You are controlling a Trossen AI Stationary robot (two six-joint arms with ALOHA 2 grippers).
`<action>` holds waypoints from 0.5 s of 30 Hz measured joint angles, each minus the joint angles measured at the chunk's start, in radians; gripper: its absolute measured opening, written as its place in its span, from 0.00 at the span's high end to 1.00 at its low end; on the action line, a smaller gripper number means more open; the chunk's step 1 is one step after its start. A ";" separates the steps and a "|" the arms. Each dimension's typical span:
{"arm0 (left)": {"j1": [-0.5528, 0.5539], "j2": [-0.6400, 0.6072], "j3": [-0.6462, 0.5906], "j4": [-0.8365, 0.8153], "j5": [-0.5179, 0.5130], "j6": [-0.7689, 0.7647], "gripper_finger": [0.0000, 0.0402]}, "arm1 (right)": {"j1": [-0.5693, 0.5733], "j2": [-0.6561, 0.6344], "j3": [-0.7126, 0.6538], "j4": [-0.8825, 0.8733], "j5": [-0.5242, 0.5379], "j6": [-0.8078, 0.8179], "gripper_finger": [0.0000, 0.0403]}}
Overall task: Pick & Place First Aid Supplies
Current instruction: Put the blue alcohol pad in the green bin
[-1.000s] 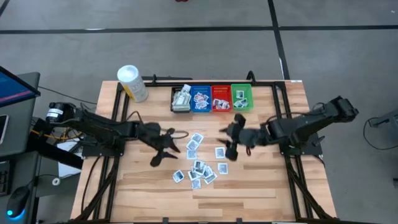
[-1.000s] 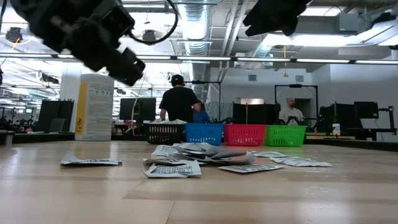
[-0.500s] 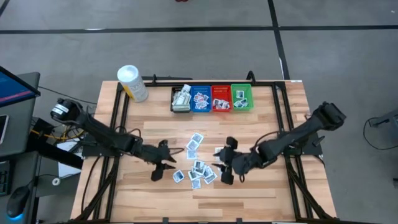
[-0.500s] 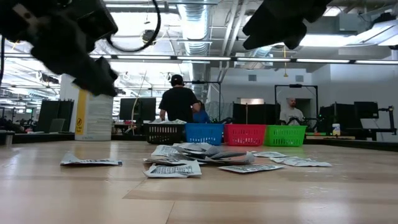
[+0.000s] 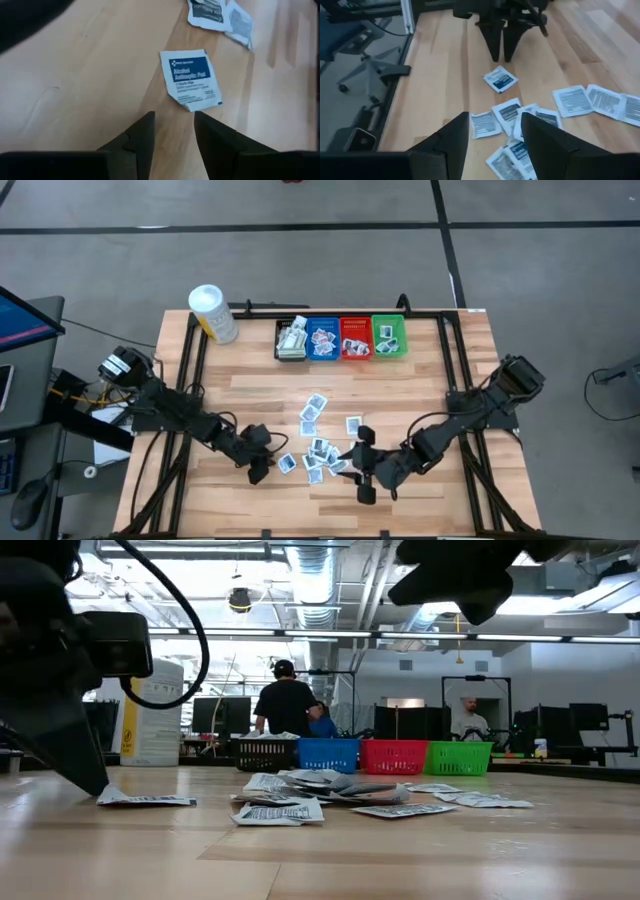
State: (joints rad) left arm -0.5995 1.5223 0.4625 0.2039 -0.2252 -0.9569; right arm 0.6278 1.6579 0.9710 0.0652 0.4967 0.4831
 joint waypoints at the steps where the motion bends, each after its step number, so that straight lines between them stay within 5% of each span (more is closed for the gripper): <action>1: 0.000 0.000 0.000 0.004 0.000 -0.017 0.66 | 0.004 0.000 0.000 0.003 0.000 0.010 0.57; 15: 0.000 0.029 0.001 0.108 -0.082 -0.049 0.66 | 0.023 -0.003 0.000 0.001 -0.010 0.025 0.57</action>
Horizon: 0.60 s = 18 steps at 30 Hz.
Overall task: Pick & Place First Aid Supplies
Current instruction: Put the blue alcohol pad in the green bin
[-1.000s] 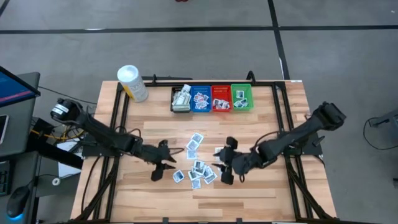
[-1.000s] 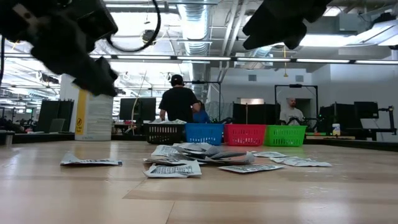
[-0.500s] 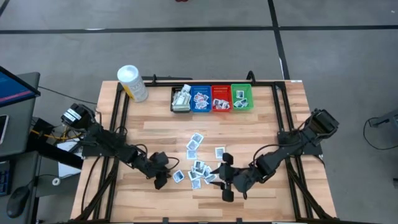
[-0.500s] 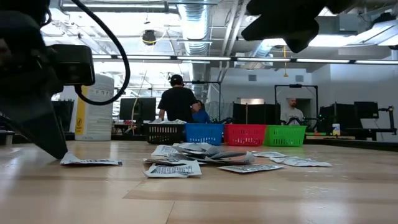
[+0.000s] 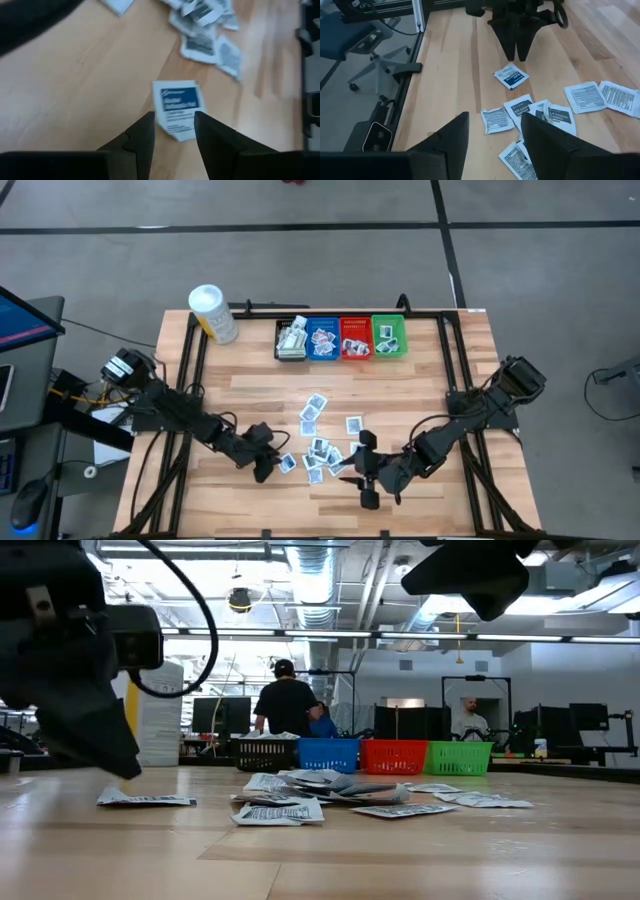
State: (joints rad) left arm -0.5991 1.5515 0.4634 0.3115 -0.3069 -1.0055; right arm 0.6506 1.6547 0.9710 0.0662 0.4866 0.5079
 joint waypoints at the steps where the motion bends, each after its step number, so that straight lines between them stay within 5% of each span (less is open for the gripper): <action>1: 0.000 0.014 0.001 0.001 0.000 -0.015 0.66 | 0.000 0.000 0.000 0.000 -0.007 0.000 0.57; 11: -0.004 0.155 0.027 0.150 0.012 -0.072 0.66 | 0.000 0.000 0.000 -0.002 -0.015 -0.001 0.57; 18: -0.009 0.113 0.051 0.118 0.102 -0.016 0.66 | 0.004 -0.001 0.000 -0.001 -0.016 -0.001 0.57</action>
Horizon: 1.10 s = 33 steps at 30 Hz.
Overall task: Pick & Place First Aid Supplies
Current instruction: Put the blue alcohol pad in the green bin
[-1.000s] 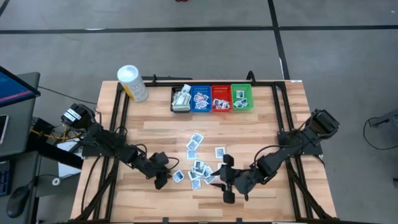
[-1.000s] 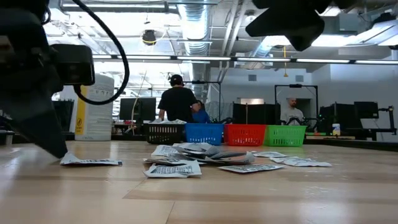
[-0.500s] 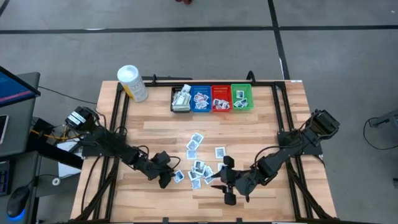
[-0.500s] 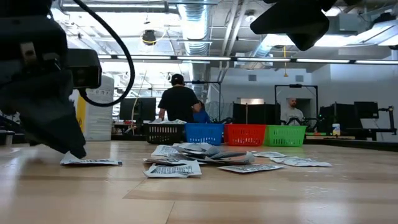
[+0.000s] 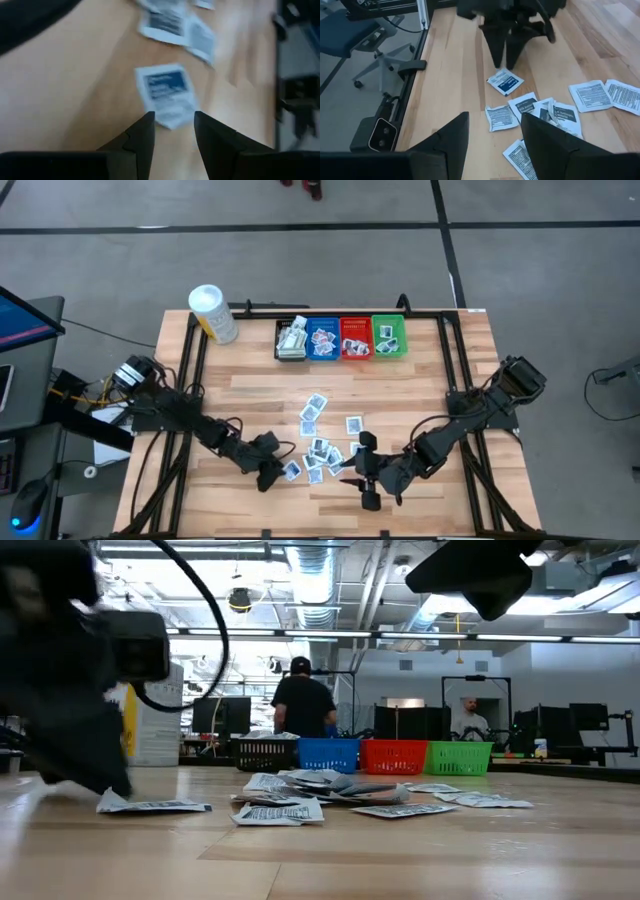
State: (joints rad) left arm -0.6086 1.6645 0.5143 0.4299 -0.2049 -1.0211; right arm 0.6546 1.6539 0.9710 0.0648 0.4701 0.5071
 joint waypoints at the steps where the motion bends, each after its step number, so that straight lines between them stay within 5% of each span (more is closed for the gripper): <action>1: -0.002 -0.017 0.000 -0.004 0.002 0.018 0.66 | 0.001 0.000 0.000 0.000 0.000 0.000 0.57; 10: 0.001 -0.119 0.001 -0.160 -0.025 -0.001 0.66 | 0.001 0.000 0.000 0.000 0.000 0.000 0.57; 33: 0.001 -0.078 0.003 -0.119 0.079 -0.174 0.66 | 0.000 0.000 0.000 0.003 0.000 -0.001 0.57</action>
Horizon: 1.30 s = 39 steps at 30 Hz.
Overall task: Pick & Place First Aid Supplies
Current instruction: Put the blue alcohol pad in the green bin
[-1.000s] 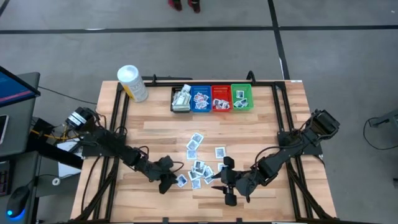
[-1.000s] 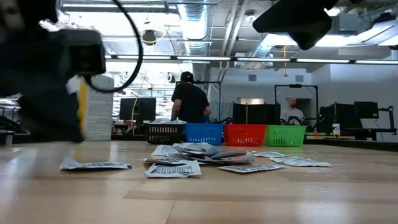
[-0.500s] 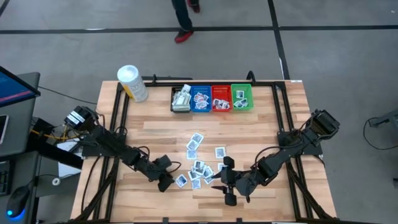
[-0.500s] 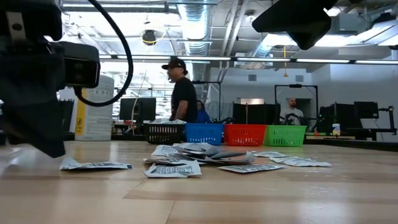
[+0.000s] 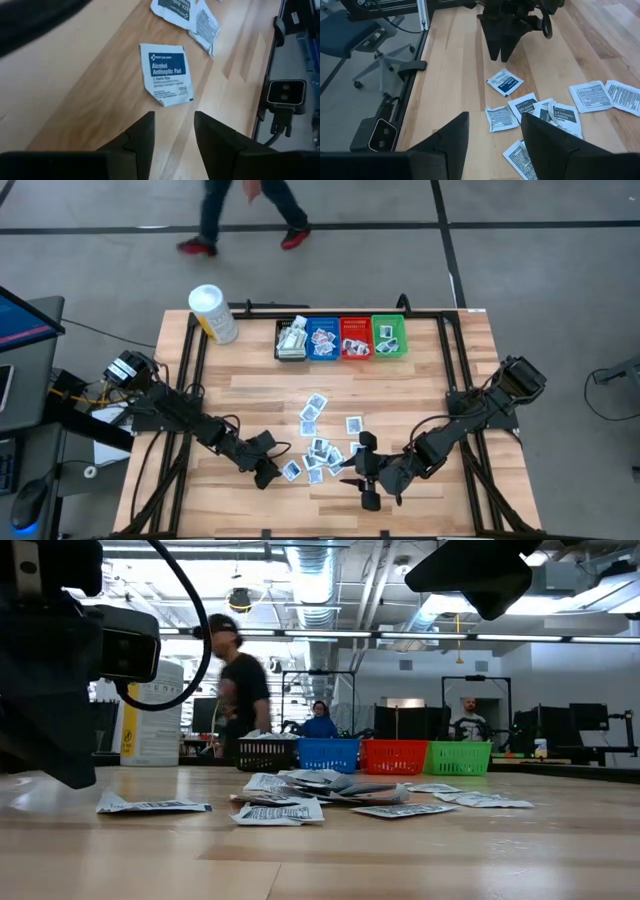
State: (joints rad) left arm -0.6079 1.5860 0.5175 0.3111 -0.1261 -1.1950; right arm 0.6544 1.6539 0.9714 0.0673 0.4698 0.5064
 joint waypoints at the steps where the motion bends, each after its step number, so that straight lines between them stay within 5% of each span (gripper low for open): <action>1: 0.000 0.000 0.000 0.003 -0.001 0.000 0.66 | 0.000 0.000 0.000 0.000 0.000 0.000 0.57; 15: 0.018 0.106 0.007 0.150 -0.003 -0.041 0.66 | 0.000 0.000 0.000 0.006 0.000 0.001 0.57; 39: 0.078 0.153 0.043 0.071 0.079 -0.135 0.66 | 0.000 0.000 0.000 0.042 0.000 0.000 0.57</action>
State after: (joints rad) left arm -0.5302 1.7390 0.5610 0.3817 -0.0475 -1.3302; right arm 0.6544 1.6539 0.9718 0.1089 0.4698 0.5068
